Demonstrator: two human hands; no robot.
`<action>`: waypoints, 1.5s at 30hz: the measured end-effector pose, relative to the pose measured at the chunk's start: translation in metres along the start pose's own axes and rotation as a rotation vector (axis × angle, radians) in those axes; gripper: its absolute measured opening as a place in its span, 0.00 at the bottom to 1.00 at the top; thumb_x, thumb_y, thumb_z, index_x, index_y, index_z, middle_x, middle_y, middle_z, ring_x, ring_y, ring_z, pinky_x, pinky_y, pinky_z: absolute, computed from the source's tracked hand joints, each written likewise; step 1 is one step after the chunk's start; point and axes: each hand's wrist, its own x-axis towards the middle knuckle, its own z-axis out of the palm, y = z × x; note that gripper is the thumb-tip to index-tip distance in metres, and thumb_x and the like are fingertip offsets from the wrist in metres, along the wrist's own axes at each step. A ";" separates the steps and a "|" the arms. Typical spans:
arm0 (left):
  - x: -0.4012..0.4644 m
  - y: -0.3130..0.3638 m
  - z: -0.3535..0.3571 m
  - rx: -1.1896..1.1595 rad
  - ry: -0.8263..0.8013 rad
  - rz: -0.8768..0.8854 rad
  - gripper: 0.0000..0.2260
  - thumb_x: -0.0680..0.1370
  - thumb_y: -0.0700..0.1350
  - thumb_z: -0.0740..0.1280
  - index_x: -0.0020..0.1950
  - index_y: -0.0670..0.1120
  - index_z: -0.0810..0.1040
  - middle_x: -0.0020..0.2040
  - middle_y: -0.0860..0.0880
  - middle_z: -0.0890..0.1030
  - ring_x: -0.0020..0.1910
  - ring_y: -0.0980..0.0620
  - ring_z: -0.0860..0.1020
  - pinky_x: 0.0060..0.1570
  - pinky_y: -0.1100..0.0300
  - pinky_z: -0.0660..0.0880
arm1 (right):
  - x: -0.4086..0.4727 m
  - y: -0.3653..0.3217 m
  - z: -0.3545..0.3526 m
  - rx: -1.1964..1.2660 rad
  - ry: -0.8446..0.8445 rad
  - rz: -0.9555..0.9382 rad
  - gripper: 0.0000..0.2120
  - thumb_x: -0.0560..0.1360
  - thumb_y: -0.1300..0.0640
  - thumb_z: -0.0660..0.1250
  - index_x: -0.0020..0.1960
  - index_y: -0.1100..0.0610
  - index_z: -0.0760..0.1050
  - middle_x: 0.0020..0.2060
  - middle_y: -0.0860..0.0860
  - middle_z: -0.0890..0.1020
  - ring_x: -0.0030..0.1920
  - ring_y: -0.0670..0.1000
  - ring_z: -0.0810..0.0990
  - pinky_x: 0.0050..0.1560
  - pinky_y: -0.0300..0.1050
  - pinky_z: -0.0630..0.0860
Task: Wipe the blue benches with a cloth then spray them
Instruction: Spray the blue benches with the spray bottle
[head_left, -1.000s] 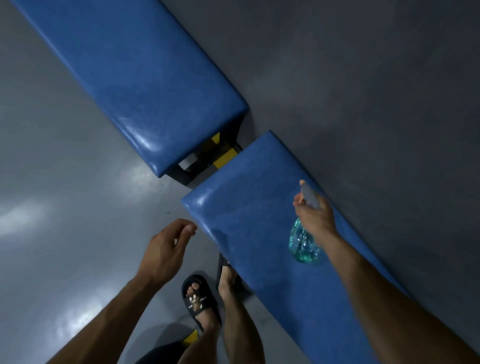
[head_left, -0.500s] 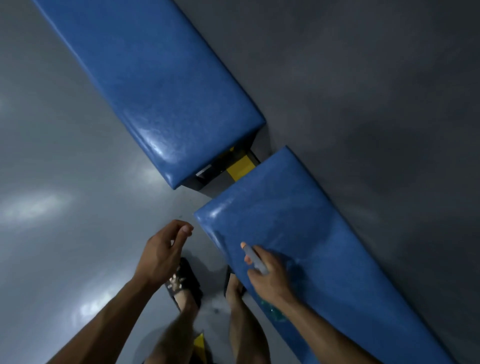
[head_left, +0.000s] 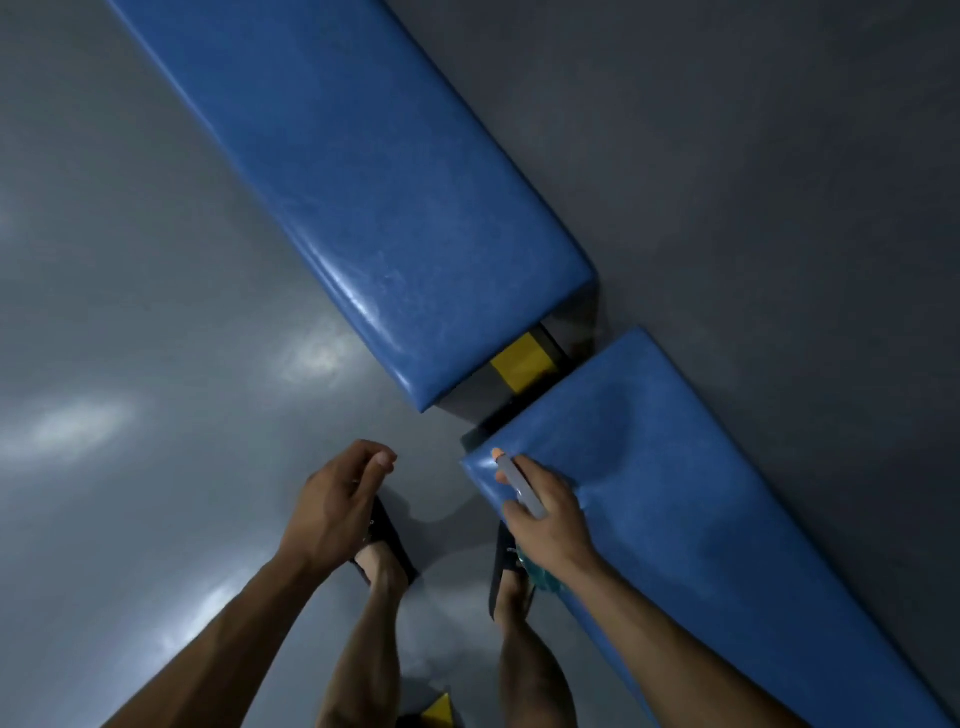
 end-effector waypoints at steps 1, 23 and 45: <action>0.002 -0.005 -0.009 0.004 -0.006 -0.002 0.12 0.83 0.58 0.58 0.50 0.55 0.78 0.46 0.57 0.83 0.45 0.57 0.80 0.45 0.60 0.75 | 0.004 -0.009 0.009 0.009 -0.004 -0.012 0.13 0.69 0.67 0.63 0.49 0.53 0.77 0.43 0.44 0.81 0.44 0.44 0.78 0.47 0.41 0.75; 0.057 -0.045 -0.119 0.027 -0.035 0.090 0.10 0.82 0.54 0.60 0.50 0.53 0.78 0.47 0.58 0.82 0.49 0.62 0.78 0.44 0.72 0.70 | 0.097 -0.071 0.016 -0.019 0.343 0.392 0.03 0.70 0.61 0.65 0.40 0.55 0.77 0.36 0.51 0.78 0.38 0.55 0.78 0.40 0.46 0.75; 0.145 -0.009 -0.133 0.061 -0.057 0.112 0.09 0.82 0.54 0.60 0.48 0.54 0.78 0.47 0.61 0.81 0.47 0.65 0.77 0.44 0.69 0.70 | 0.233 -0.115 -0.063 0.052 0.365 0.286 0.09 0.72 0.64 0.63 0.47 0.55 0.79 0.39 0.47 0.80 0.37 0.46 0.77 0.37 0.36 0.70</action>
